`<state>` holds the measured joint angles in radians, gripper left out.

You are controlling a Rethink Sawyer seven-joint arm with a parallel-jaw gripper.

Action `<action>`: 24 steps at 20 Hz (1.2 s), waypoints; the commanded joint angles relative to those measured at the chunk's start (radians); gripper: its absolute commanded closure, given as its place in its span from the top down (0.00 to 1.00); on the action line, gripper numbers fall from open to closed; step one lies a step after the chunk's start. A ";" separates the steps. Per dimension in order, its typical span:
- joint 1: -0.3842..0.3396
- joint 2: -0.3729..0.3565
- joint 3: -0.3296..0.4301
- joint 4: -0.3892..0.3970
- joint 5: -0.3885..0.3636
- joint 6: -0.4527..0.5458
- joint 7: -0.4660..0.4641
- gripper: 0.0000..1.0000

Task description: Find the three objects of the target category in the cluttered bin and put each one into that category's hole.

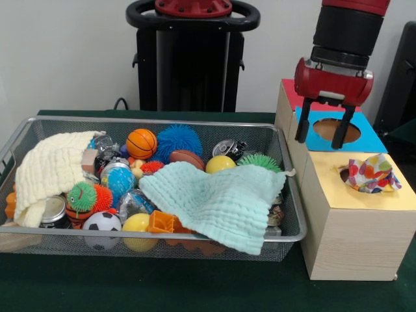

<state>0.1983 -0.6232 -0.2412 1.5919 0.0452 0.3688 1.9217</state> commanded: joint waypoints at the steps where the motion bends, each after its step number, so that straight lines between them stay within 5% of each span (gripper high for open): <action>1: -0.033 -0.120 0.125 0.054 0.043 0.277 0.050 1.00; 10: -0.051 -0.151 0.150 -0.082 0.067 0.478 0.078 1.00; 24: -0.054 -0.018 0.140 -0.298 0.071 0.420 0.154 1.00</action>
<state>0.1676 -0.7177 -0.1746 1.3872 0.0884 0.7554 1.9217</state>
